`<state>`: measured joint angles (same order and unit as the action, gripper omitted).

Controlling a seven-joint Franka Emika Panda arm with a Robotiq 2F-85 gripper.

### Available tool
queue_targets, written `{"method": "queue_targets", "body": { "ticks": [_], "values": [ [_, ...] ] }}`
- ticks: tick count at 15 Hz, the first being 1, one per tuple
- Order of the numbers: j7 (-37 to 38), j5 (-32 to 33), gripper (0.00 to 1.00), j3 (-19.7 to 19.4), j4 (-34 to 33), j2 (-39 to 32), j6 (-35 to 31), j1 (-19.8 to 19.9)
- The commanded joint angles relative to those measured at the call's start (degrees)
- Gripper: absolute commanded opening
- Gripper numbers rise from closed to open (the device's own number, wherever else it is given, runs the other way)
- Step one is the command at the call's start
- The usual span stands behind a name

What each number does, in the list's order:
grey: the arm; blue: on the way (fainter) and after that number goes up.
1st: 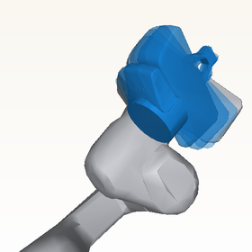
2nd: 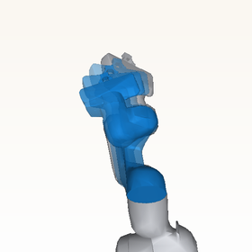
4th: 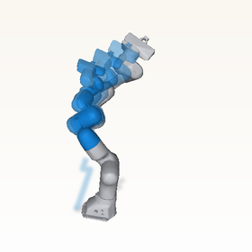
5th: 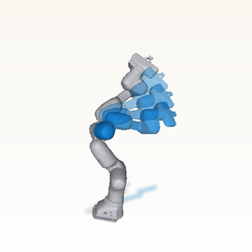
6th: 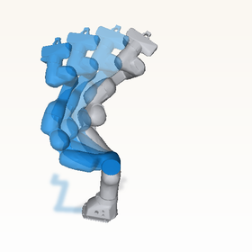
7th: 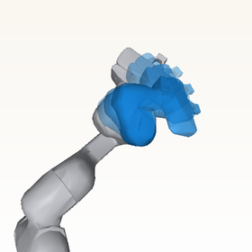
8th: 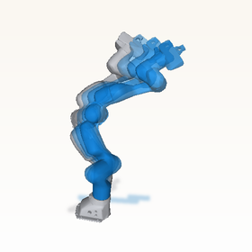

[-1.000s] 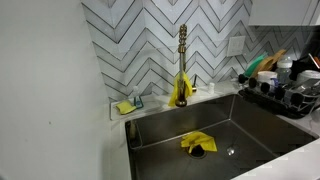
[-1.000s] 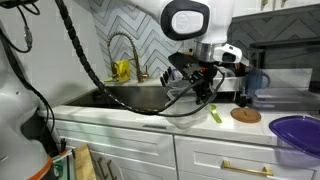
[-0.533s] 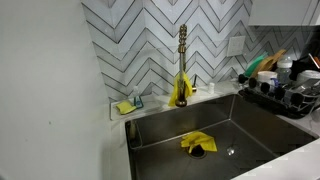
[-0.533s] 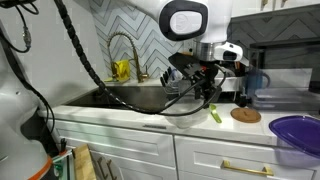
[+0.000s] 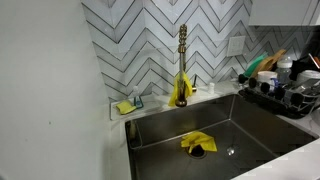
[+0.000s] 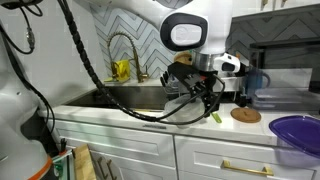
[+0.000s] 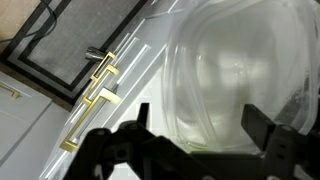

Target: Move both of the lunchboxes to the sink at once

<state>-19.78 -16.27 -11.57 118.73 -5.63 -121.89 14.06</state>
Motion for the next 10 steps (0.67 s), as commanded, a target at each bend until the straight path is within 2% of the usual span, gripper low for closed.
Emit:
{"method": "queue_targets", "body": {
  "ticks": [1,2,9,10],
  "values": [
    [-1.85,0.38,0.64,0.28,1.5,-0.99,-1.34,0.07],
    [-2.05,0.42,0.53,0.36,1.52,-1.34,-1.22,0.09],
    [-4.05,0.06,0.0,1.27,1.74,-1.86,0.32,0.21],
    [-4.26,0.76,0.01,1.2,1.92,-1.56,0.12,0.17]
  ]
}}
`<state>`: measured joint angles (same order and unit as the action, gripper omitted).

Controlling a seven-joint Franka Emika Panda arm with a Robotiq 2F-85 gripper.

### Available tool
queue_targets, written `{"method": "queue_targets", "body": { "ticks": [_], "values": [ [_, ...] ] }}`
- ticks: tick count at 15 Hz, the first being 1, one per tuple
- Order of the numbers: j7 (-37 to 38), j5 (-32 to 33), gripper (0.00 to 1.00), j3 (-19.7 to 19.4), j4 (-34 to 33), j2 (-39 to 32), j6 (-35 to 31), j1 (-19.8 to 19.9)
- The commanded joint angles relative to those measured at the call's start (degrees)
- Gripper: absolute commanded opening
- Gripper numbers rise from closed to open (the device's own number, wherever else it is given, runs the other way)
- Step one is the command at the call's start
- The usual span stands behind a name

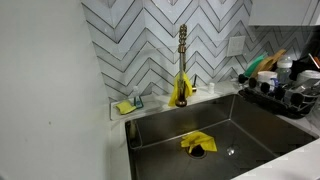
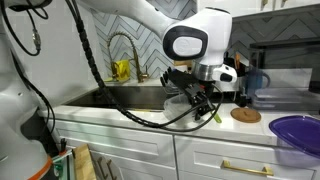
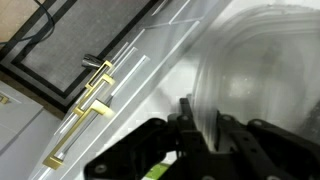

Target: Move both of the lunchboxes to the sink at once

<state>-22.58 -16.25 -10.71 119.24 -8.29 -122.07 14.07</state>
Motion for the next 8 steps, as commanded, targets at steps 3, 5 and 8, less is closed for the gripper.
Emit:
{"method": "queue_targets", "body": {
  "ticks": [3,5,8],
  "values": [
    [-1.23,3.06,0.02,0.11,1.79,2.44,0.73,0.06],
    [-2.15,5.6,0.0,-0.18,1.93,4.44,2.25,0.19],
    [-6.06,9.97,0.02,-0.68,2.56,9.19,6.63,0.33]
  ]
}}
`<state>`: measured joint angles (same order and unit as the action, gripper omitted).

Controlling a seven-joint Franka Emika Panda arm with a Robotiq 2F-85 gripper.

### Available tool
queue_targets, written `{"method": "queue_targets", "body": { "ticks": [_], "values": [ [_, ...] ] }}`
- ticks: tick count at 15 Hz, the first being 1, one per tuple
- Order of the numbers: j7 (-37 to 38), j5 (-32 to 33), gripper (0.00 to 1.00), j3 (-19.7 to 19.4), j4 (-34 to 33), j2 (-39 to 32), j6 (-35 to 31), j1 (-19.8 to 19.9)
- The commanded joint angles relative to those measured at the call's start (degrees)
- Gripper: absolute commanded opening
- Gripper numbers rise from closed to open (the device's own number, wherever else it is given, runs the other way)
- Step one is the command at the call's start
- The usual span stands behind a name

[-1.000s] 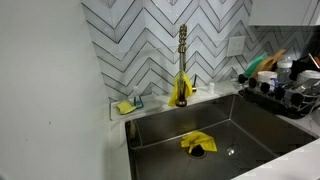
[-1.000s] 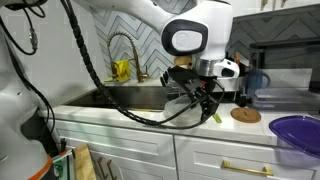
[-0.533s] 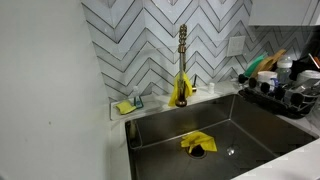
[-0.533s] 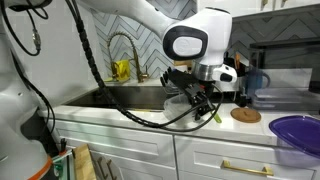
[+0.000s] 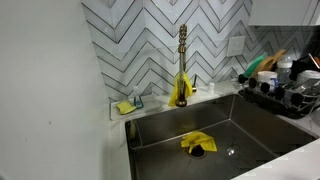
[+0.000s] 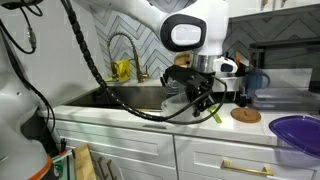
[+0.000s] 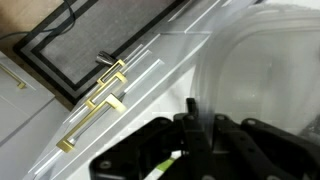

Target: Move both of the lunchboxes to the sink at once

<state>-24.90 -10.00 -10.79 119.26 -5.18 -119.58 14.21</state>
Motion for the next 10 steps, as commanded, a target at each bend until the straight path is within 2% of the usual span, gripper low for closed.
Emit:
{"method": "queue_targets", "body": {
  "ticks": [1,5,8,10],
  "values": [
    [-5.44,5.15,0.02,-0.75,2.75,7.83,5.71,0.07],
    [-14.47,7.01,0.02,-0.89,2.78,15.17,13.77,-1.44],
    [-17.99,8.27,0.02,0.81,1.93,19.68,19.15,-4.51],
    [-19.28,9.07,0.02,2.47,0.5,20.49,20.31,-7.17]
  ]
}}
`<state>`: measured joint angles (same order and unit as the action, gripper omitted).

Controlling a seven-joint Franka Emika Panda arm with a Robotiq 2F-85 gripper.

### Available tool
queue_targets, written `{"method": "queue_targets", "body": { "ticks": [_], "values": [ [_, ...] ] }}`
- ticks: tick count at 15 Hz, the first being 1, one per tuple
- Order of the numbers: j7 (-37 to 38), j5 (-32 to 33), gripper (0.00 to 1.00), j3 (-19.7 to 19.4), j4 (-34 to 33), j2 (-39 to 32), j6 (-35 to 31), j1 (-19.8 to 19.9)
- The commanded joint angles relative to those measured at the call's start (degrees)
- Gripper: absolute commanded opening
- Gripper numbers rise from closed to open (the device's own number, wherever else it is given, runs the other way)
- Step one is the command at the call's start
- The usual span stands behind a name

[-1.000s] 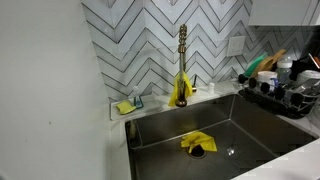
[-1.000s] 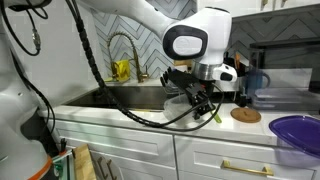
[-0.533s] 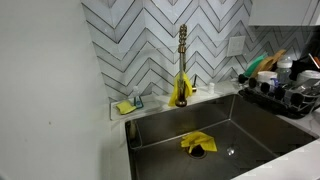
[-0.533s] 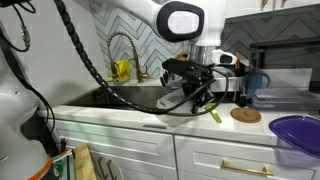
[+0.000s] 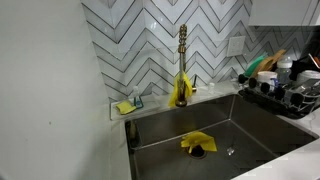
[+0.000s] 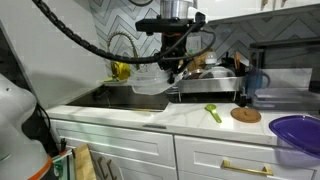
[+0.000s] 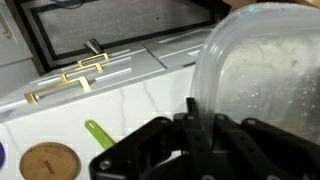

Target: Move both of the lunchboxes to the sink at once

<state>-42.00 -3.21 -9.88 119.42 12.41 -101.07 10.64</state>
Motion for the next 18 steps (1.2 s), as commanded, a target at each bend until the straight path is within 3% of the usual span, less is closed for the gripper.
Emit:
{"method": "queue_targets", "body": {
  "ticks": [1,8,9,17,18],
  "values": [
    [-2.46,2.62,0.02,2.57,-0.17,2.96,1.69,-5.06],
    [2.1,-0.42,0.02,9.76,-2.95,-0.08,3.61,-13.86],
    [1.48,0.49,0.07,8.91,-1.25,1.37,1.51,-13.27],
    [2.36,0.41,0.07,9.61,-2.51,-0.09,2.11,-14.27],
    [-1.6,-0.19,0.02,9.6,-3.0,-1.5,-1.18,-14.98]
  ]
}}
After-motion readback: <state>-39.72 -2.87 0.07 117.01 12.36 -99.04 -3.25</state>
